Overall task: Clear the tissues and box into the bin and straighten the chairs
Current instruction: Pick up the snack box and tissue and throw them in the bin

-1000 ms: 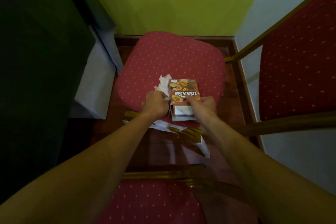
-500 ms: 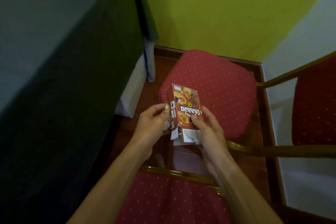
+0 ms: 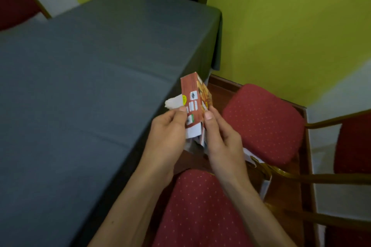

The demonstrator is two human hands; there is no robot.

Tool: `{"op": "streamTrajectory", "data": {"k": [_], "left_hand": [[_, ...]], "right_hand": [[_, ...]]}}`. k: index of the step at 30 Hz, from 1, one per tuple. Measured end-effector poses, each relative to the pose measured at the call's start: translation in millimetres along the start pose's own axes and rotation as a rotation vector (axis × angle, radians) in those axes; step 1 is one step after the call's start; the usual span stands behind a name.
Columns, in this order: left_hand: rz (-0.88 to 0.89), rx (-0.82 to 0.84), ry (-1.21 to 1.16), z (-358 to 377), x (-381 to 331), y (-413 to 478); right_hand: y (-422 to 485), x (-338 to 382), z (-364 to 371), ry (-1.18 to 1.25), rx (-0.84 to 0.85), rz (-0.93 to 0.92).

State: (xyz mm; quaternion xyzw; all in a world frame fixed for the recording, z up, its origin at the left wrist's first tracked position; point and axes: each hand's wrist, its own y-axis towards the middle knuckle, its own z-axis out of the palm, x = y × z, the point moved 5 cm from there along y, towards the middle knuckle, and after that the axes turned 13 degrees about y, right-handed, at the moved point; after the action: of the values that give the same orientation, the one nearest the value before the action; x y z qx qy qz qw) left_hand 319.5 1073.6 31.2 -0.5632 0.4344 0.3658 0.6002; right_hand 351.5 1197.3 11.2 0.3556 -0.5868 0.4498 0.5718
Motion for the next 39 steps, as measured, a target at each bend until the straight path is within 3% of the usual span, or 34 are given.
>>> {"op": "streamTrajectory", "data": {"k": [4,9,23,28,33,39], "left_hand": [[0.026,-0.104,-0.013,-66.6,-38.1,-41.5],[0.028,-0.233,0.012,-155.6,-49.2,-87.3],[0.053,-0.702,0.106,-337.4,26.5,-267.2],[-0.064,-0.785,0.101,-376.6,63.2,-332.8],[-0.276,-0.996,0.056,-416.0,132.5,-393.0],[-0.566,-0.995,0.048,-446.5,264.3,-411.9]], "right_hand": [[-34.2,45.1,60.8,-0.132,0.034,-0.095],[-77.5,66.8,146.4,-0.250,0.222,-0.125],[-245.8,17.1,295.5,-0.262,0.754,-0.008],[-311.8,-3.5,325.1,-0.222,0.930,0.086],[-406.8,-55.1,348.4,-0.286,1.147,0.258],[-466.5,-165.6,349.7,-0.462,1.108,0.402]]}}
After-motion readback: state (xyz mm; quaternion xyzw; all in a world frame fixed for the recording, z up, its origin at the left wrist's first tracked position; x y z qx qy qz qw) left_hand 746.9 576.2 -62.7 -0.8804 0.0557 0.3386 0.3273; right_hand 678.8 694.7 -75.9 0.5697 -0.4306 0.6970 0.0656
